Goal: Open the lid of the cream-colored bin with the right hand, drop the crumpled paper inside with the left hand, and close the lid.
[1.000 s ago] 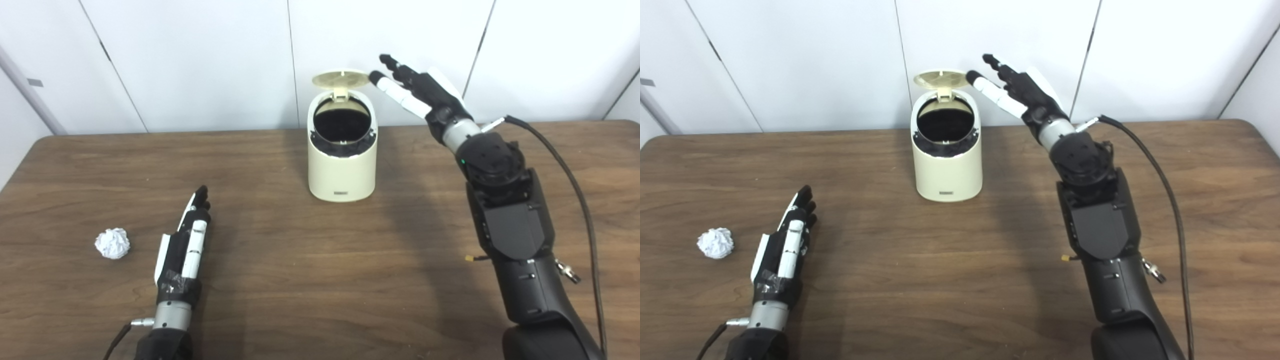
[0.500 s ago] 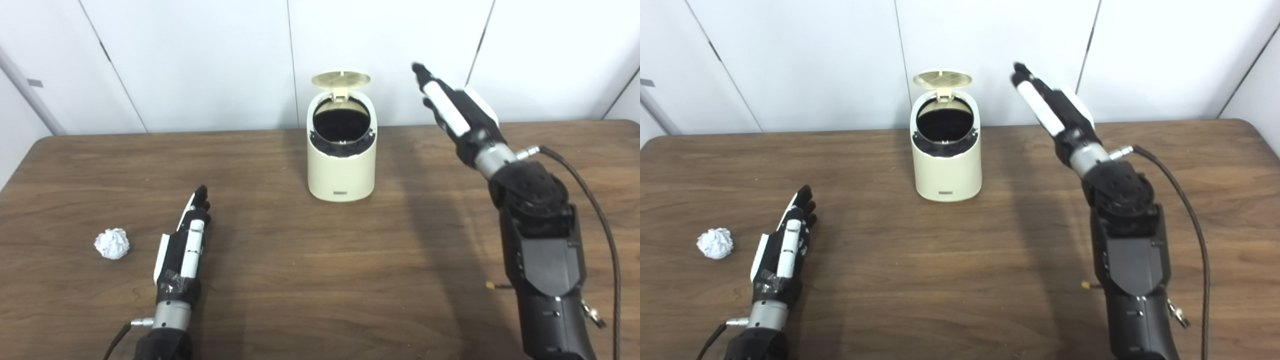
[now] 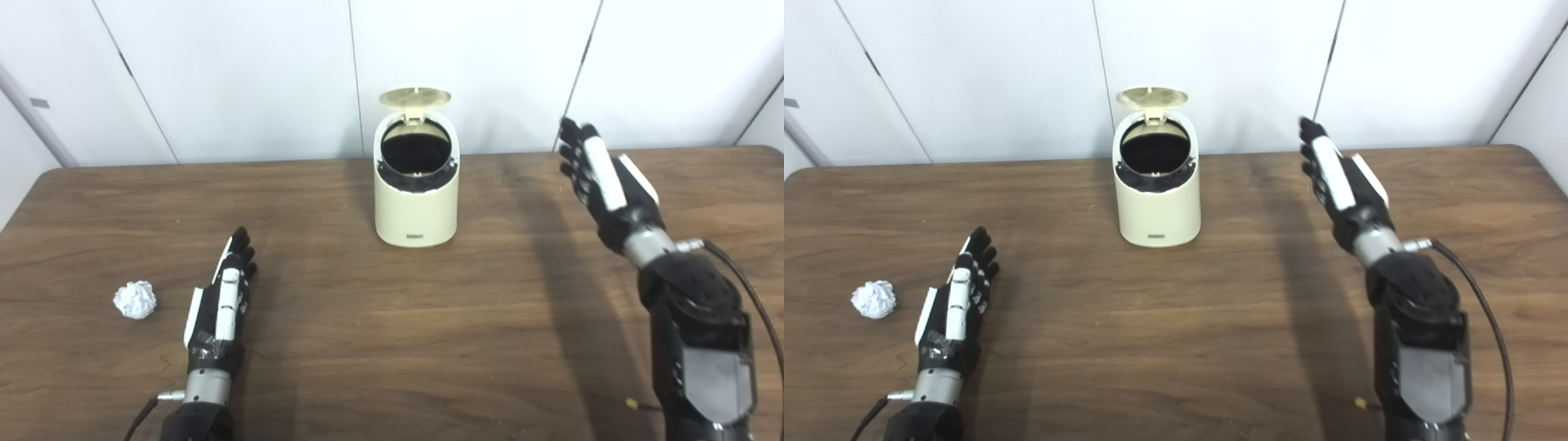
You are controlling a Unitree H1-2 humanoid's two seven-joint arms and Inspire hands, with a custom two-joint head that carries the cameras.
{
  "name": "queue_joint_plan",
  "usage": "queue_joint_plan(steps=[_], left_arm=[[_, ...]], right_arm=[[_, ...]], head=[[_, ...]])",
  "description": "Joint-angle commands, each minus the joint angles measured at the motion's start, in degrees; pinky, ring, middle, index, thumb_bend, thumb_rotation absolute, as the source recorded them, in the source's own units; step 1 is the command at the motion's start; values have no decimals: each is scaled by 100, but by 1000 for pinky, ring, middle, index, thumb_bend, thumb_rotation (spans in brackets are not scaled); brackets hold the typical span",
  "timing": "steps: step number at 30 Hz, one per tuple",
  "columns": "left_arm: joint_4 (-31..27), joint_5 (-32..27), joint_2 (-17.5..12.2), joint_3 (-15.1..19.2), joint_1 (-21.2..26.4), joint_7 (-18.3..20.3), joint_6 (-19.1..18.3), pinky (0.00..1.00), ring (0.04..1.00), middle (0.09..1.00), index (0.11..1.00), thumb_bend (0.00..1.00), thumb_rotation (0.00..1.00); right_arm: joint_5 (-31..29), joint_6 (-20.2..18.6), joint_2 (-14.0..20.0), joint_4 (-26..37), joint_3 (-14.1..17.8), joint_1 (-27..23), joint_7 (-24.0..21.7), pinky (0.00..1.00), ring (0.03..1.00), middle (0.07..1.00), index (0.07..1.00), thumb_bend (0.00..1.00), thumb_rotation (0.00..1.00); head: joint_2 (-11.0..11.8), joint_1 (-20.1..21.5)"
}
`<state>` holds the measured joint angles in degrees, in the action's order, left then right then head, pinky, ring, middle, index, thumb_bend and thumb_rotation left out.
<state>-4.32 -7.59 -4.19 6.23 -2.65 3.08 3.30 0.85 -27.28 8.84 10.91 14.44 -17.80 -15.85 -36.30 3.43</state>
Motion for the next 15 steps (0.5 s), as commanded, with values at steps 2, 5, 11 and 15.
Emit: queue_joint_plan(steps=[2,5,11,15], left_arm=[[206,-89,-18,12,-79,43,10,1000,1000,1000,999,447,931],[204,-148,-31,14,-71,71,3,1000,1000,1000,1000,443,929],[225,-117,-47,12,-61,30,13,1000,1000,1000,1000,448,940],[233,-155,-63,18,-50,54,9,1000,1000,1000,1000,464,945]], right_arm=[[-380,320,64,225,104,93,146,1000,1000,1000,989,565,1000],[-731,610,-4,113,247,360,248,1000,1000,1000,980,560,1000],[-1124,975,-20,0,247,657,374,1000,1000,1000,979,559,1000],[-1344,1269,-17,-127,230,817,378,1000,1000,1000,997,562,1000]], head=[[-24,15],[-34,13],[-57,15],[-81,15]])
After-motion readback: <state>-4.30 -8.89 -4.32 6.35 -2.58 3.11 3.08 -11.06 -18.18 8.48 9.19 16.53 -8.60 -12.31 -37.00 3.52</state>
